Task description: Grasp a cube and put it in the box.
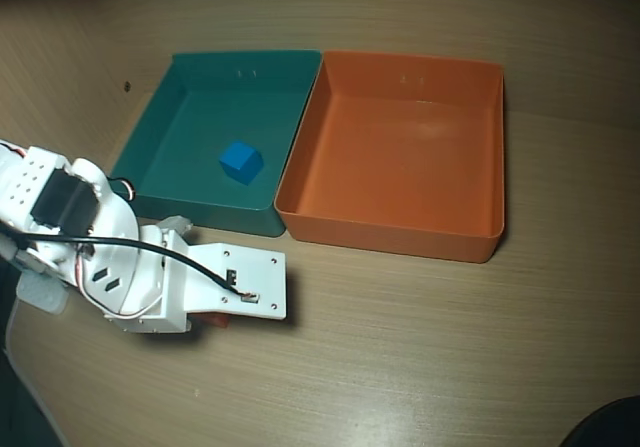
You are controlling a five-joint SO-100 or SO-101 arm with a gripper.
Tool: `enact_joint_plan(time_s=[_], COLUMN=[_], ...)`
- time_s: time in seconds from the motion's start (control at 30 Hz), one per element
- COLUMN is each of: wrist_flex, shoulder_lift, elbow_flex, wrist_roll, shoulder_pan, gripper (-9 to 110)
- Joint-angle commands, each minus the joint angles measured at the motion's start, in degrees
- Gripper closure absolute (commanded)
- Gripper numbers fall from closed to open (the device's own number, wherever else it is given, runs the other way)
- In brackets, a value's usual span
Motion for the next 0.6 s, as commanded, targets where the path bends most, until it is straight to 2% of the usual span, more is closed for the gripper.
enact_joint_plan(time_s=[0.0,0.57], wrist_flex=[-0.62,-0.70], shoulder_lift=[-0.09,-5.19], elbow_flex=[-3.16,-3.25], wrist_roll=[0.09,0.18], shoulder_pan=[0.26,0.26], gripper=[53,53])
